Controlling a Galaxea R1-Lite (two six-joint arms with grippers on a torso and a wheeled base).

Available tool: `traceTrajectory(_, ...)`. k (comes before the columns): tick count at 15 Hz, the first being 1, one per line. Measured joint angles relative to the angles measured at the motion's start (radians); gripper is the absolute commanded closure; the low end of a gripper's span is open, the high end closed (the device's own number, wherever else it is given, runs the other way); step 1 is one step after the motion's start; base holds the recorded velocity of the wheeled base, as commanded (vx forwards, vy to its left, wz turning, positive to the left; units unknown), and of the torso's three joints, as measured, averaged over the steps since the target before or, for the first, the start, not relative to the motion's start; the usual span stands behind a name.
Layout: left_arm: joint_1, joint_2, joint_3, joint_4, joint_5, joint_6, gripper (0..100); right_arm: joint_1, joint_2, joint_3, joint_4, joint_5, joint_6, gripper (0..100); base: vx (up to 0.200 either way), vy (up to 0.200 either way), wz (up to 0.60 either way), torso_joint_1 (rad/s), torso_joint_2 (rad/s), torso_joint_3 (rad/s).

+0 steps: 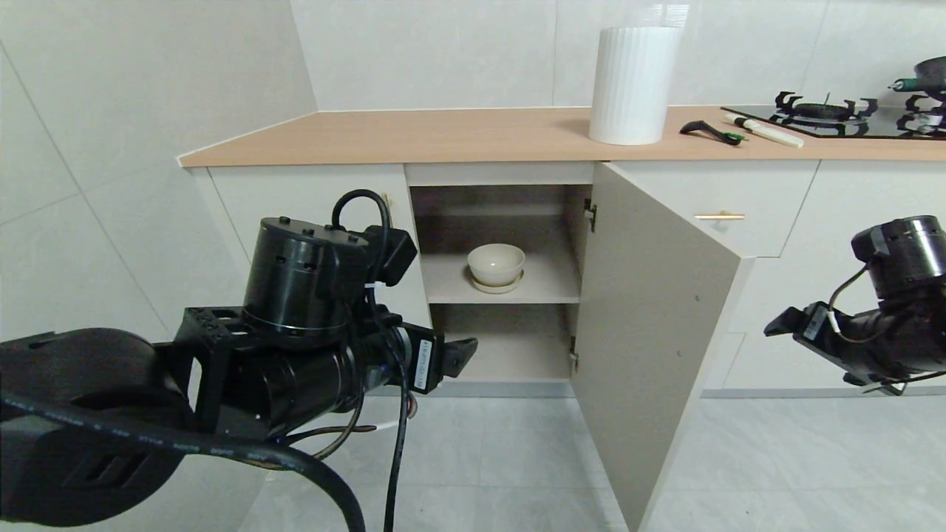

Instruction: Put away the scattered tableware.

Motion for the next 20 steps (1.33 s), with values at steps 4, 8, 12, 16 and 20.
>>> traceTrajectory(4,0.010,-0.016,-0.001,0.000,-0.003,0.000,0,0.023,0.146,-0.116,-0.014,0.051,-0.001,0,0.000,0.000,0.00,0.000,0.00,0.000)
traceTrajectory(8,0.016,-0.023,-0.002,0.000,-0.003,0.000,0,0.101,0.196,-0.137,-0.012,0.113,-0.003,0,0.000,0.000,0.00,0.000,0.00,0.000)
traceTrajectory(12,0.030,-0.029,-0.002,0.000,-0.003,0.000,0,0.176,0.231,-0.195,-0.014,0.196,-0.057,0,0.000,0.000,0.00,0.000,0.00,0.000)
traceTrajectory(16,0.048,-0.053,0.002,0.001,-0.001,-0.001,0,0.268,0.342,-0.357,-0.013,0.195,-0.089,0,0.000,0.000,0.00,0.000,0.00,0.000)
traceTrajectory(20,0.059,-0.151,0.033,0.001,-0.001,0.033,0,0.319,0.496,-0.616,-0.003,0.194,-0.101,0,0.000,0.000,0.00,0.000,0.00,0.000)
